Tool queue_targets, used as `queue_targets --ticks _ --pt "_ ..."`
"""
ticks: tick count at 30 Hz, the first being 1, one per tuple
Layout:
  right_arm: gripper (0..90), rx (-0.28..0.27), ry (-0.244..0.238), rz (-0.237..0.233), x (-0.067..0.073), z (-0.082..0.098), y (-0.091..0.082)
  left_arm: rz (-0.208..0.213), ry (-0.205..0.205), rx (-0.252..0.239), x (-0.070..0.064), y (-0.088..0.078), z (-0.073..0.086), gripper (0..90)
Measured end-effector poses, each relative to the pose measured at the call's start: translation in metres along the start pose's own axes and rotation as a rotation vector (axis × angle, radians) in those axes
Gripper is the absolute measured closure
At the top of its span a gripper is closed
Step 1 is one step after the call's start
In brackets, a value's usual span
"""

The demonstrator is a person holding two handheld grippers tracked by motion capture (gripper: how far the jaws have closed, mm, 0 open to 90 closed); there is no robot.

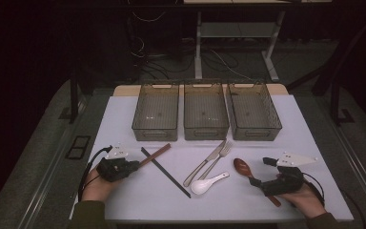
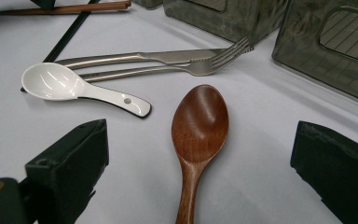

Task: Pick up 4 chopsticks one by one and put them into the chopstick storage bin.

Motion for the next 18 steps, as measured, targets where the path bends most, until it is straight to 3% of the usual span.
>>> queue_targets --ticks 18 --pt "4.0 0.003 -0.003 -0.005 0.0005 0.0002 0.0004 0.024 0.02 0.036 -0.0041 0.0059 0.0014 81.6"
Point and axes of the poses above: each handheld gripper's, and its own axes: y roughly forward along the jaws, z roughly out of its underside, x roughly to its left, the point moved 4 cm from there along y, roughly forward along the jaws, and after that the axes turned 5 degrees about -y, right-handed, at the moved point
